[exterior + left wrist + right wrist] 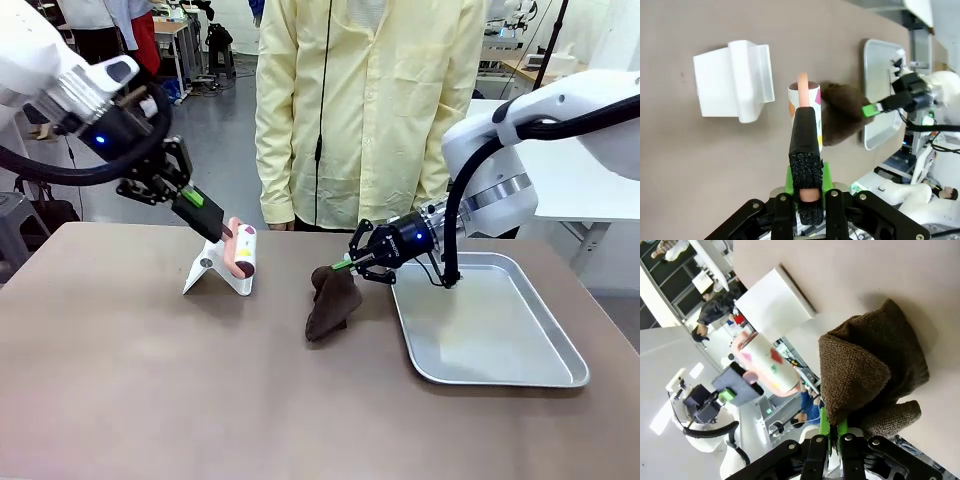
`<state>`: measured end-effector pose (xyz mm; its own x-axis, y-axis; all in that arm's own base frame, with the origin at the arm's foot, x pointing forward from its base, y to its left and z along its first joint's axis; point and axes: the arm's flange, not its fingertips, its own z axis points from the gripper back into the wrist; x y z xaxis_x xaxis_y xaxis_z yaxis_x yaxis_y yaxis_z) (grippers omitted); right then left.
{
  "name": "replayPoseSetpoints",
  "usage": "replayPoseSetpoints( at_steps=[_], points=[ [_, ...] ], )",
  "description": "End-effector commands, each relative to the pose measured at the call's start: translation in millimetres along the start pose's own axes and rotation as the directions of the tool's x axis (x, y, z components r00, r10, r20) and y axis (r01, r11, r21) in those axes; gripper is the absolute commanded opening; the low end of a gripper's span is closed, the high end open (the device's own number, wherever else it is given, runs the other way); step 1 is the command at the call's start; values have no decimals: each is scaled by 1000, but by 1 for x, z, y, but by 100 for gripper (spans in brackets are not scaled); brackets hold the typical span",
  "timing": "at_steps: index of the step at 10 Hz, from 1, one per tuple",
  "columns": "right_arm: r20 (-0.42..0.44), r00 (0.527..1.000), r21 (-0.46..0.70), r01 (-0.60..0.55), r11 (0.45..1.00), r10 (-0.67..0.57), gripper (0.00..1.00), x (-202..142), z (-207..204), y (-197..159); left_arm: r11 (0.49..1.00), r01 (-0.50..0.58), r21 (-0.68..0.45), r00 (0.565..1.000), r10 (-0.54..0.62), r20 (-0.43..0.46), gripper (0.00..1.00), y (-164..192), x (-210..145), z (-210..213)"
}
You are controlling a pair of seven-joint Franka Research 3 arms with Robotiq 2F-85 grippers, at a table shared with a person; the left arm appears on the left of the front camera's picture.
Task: Clean the surface of the table.
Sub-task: Return the Lint Roller and towel to their original positions.
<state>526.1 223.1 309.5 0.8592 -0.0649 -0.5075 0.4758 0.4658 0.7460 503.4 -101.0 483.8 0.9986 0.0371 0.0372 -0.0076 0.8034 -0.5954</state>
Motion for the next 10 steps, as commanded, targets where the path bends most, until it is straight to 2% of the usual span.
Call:
replayPoseSetpoints(
  at_steps=[1, 2, 4, 5, 6, 10],
  points=[
    [41, 999, -38, 16, 999, -15, 6, 0, 10, 0, 999, -37, 20, 999, 37, -39, 22, -8, 20, -3],
    [58, 998, -74, 16, 997, -11, 6, 2, 12, -4, 998, -46, 35, 998, 47, -50, 22, -7, 27, -12],
    [32, 999, -116, 34, 993, -31, 6, 5, 13, -11, 999, -2, 42, 999, 4, -33, 22, -6, 33, -19],
    [27, 1000, -54, -7, 998, 9, 6, 6, 12, -8, 1000, 18, 10, 999, -18, -49, 22, -5, 33, -17],
    [27, 1000, -54, -7, 998, 9, 6, 6, 12, -8, 999, -22, 28, 999, 24, -46, 22, -2, 30, -27],
    [27, 1000, -54, -7, 998, 9, 6, 6, 12, -8, 999, -22, 28, 999, 24, -46, 22, -2, 30, -27]
  ],
)
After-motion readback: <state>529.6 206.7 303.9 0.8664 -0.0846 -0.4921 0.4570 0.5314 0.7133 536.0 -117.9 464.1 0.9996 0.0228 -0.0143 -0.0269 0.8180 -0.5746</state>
